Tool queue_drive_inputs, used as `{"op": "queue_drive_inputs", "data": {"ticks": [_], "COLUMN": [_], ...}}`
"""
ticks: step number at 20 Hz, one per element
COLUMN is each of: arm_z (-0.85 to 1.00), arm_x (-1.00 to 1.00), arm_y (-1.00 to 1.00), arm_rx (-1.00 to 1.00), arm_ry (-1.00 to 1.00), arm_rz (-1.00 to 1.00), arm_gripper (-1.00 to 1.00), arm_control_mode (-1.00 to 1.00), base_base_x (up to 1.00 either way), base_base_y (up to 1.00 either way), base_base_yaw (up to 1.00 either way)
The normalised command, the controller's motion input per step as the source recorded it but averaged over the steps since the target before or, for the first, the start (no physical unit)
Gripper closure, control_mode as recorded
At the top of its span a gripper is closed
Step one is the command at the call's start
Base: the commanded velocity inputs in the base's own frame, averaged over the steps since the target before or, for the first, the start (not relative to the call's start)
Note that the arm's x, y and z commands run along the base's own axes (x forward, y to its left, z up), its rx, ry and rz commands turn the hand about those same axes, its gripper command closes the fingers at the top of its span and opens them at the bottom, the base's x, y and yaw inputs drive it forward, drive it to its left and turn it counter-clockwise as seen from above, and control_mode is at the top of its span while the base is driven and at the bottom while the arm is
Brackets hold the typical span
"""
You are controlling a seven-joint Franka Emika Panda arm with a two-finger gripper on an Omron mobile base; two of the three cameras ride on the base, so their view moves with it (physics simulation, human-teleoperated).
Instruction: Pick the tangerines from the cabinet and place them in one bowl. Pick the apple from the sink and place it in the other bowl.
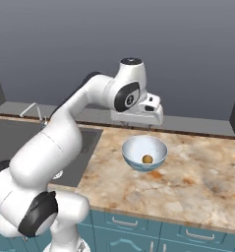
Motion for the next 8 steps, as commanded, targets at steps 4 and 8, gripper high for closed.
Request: {"op": "queue_drive_inputs", "data": {"ticks": [4,8], "arm_z": [0.57,0.29], "arm_x": [-0.22,-0.16], "arm_y": [0.22,0.33], "arm_rx": [0.00,0.00], "arm_ry": [-0.10,-0.04], "arm_rz": [-0.07,-0.04], "arm_gripper": [-1.00,-1.00], "arm_control_mode": [-1.00,-1.00], "base_base_x": [0.00,0.00], "base_base_y": [0.00,0.00], "base_base_yaw": [0.00,0.00]}}
